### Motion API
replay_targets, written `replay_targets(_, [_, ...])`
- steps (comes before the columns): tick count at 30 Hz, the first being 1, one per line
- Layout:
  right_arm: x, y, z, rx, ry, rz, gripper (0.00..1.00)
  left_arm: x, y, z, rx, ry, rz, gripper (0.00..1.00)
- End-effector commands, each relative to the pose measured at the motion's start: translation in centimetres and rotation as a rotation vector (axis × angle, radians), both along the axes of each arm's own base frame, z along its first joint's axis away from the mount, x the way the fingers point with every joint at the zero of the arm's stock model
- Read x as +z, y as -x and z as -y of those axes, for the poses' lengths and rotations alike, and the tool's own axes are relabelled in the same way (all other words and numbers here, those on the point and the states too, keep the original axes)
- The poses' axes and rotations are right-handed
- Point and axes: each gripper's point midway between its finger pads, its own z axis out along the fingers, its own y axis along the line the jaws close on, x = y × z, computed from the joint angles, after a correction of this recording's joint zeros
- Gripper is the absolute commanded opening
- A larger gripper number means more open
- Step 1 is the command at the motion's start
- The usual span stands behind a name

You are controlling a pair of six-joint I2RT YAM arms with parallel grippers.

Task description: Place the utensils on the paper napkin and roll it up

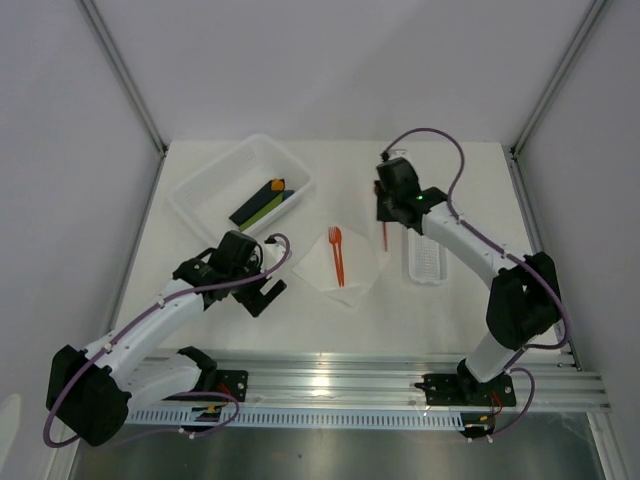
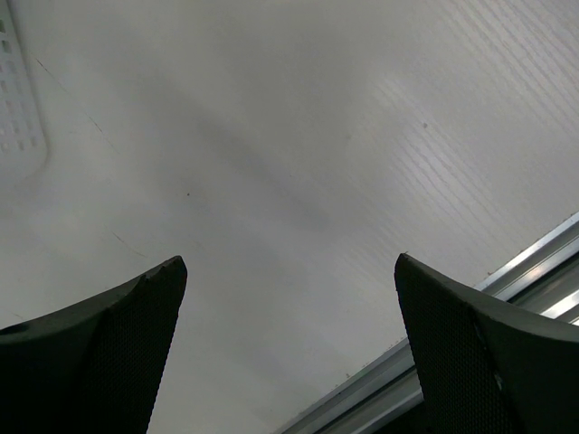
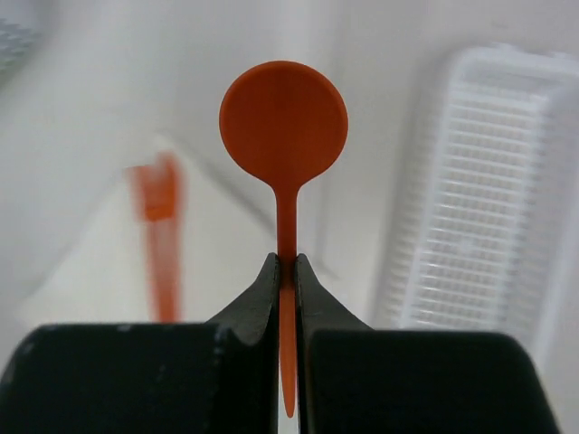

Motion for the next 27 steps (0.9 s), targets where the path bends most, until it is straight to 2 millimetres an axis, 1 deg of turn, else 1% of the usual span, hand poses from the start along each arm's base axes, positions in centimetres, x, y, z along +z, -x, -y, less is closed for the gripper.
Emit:
replay_targets(1, [0.5,1.9,-7.6,0.063,-0.133,0.011,0.0,0.6,-0.7,0.2,0.029,0.016,0.046,1.0])
replay_targets(2, [-0.4,2.0,-8.9,0.047,-0.19,-0.007,0.0,0.5,-0.7,0.0,0.035,0.012,0.048,0.99])
replay_targets(3, [-2.2,2.2,-9.8,0.052,-0.196,-0.047,0.0,0.6,-0.8,0.0,0.039,0.009,0.052,0.99])
replay_targets(4, [-3.2,2.5,-10.8,0.058,-0.202,-0.067,0.0,0.5,-0.7,-0.1,0.039,0.008,0.051,1.0])
replay_targets(6, [-4.2,2.5,-12.0,0.056,-0.221,-0.091,0.0,0.5,-0.7,-0.1,0.039,0.008,0.051,0.99])
replay_targets(7, [-5.5,2.6,-12.4,0.057,-0.216,-0.122,0.0,0.4,-0.7,-0.1,0.039,0.009,0.05,0.99])
replay_targets(8, [-5.8,2.7,-12.9,0.062,-0.215,-0.125,0.0,0.3,-0.6,-0.1,0.038,0.009,0.05,1.0])
replay_targets(10, [-6.2,2.6,-13.0,0.049,-0.208,-0.121,0.0,0.3,-0.6,-0.1,0.038,0.009,0.05,1.0])
replay_targets(13, [-7.2,2.3,-12.5,0.022,-0.182,-0.119,0.0,0.3,-0.6,-0.1,0.04,0.009,0.052,1.0])
replay_targets(20, [-10.5,2.6,-12.9,0.015,-0.17,-0.182,0.0,0.2,-0.6,0.0,0.034,0.01,0.046,1.0])
replay_targets(23, [-11.2,2.7,-12.6,0.007,-0.157,-0.193,0.0,0.1,-0.6,-0.1,0.036,0.008,0.048,0.99])
replay_targets(27, [-11.6,2.9,-12.5,0.006,-0.149,-0.199,0.0,0.1,-0.6,-0.1,0.035,0.01,0.048,1.0])
